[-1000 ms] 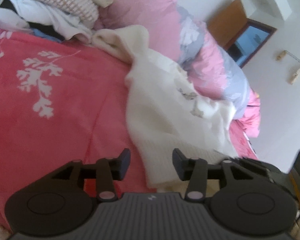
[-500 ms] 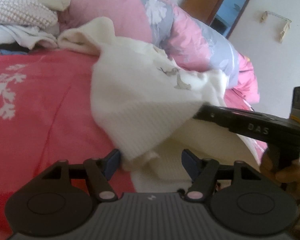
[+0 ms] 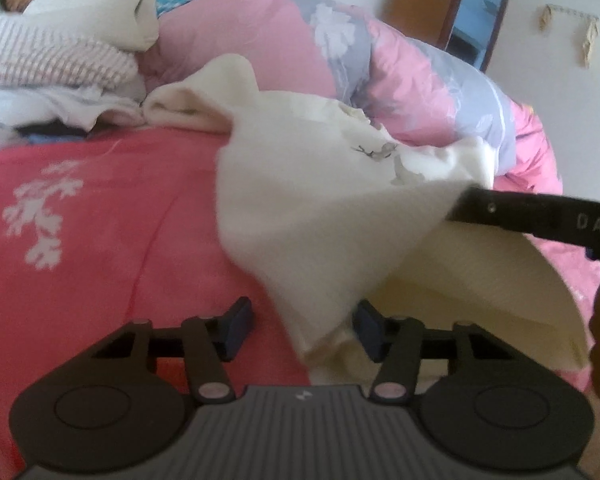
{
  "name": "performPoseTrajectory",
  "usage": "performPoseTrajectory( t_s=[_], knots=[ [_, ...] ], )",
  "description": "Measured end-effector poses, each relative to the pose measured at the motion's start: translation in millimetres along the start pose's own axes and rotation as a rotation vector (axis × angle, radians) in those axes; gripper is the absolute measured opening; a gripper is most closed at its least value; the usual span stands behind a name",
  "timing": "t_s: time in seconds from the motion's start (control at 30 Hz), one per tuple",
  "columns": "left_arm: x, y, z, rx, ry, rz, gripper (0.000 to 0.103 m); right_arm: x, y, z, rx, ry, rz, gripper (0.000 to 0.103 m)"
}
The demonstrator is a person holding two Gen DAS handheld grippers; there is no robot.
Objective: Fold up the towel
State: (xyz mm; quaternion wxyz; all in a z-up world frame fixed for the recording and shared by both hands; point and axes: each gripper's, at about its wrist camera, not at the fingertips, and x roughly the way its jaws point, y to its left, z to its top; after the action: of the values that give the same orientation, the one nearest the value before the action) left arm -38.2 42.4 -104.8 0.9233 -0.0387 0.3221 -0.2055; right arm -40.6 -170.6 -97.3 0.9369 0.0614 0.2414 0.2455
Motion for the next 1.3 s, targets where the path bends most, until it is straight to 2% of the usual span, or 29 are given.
performPoseTrajectory(
  t_s=[0.07, 0.13, 0.2, 0.27, 0.43, 0.63, 0.87, 1.0, 1.07, 1.2, 1.3],
  knots=[
    [1.3, -2.2, 0.9, 0.014, -0.005, 0.012, 0.039, -1.0, 1.1, 0.0, 0.001, -0.004, -0.001, 0.003],
    [1.6, 0.2, 0.8, 0.002, -0.006, 0.024, 0.021, -2.5, 1.6, -0.4, 0.003, -0.006, -0.005, 0.003],
    [0.4, 3.9, 0.6, -0.016, -0.002, 0.029, 0.012, -3.9, 1.2, -0.8, 0.007, -0.009, -0.010, 0.003],
    [-3.9, 6.6, 0.4, -0.029, -0.006, 0.030, 0.010, -4.6, 0.6, -1.1, 0.012, -0.008, -0.013, 0.003],
    [-34.7, 2.8, 4.8, 0.019, -0.026, 0.021, 0.009, -8.8, 8.0, -2.4, -0.011, -0.011, -0.020, 0.003],
    [-56.3, 4.1, -4.2, 0.036, 0.024, -0.008, 0.008, -15.2, 18.7, -6.1, -0.050, 0.008, 0.011, 0.003],
    [-46.3, 11.3, -25.8, 0.028, 0.097, -0.003, 0.008, -3.3, 25.2, -30.9, -0.085, 0.137, 0.034, 0.003],
    [-56.5, 21.0, -24.8, 0.024, 0.088, -0.063, 0.011, 5.2, 28.8, -49.7, -0.115, 0.230, 0.030, 0.003],
    [-63.0, 26.8, -24.9, 0.016, 0.089, -0.081, 0.016, 3.5, 31.8, -56.4, -0.131, 0.237, 0.028, 0.003],
    [-78.9, 42.0, -19.4, -0.050, 0.044, -0.104, 0.046, -4.1, 33.0, -60.5, -0.130, 0.238, 0.035, 0.004],
    [-85.2, 53.2, -10.2, -0.127, -0.001, -0.125, 0.052, -14.2, 30.9, -62.1, -0.122, 0.236, 0.043, 0.009]
  ],
)
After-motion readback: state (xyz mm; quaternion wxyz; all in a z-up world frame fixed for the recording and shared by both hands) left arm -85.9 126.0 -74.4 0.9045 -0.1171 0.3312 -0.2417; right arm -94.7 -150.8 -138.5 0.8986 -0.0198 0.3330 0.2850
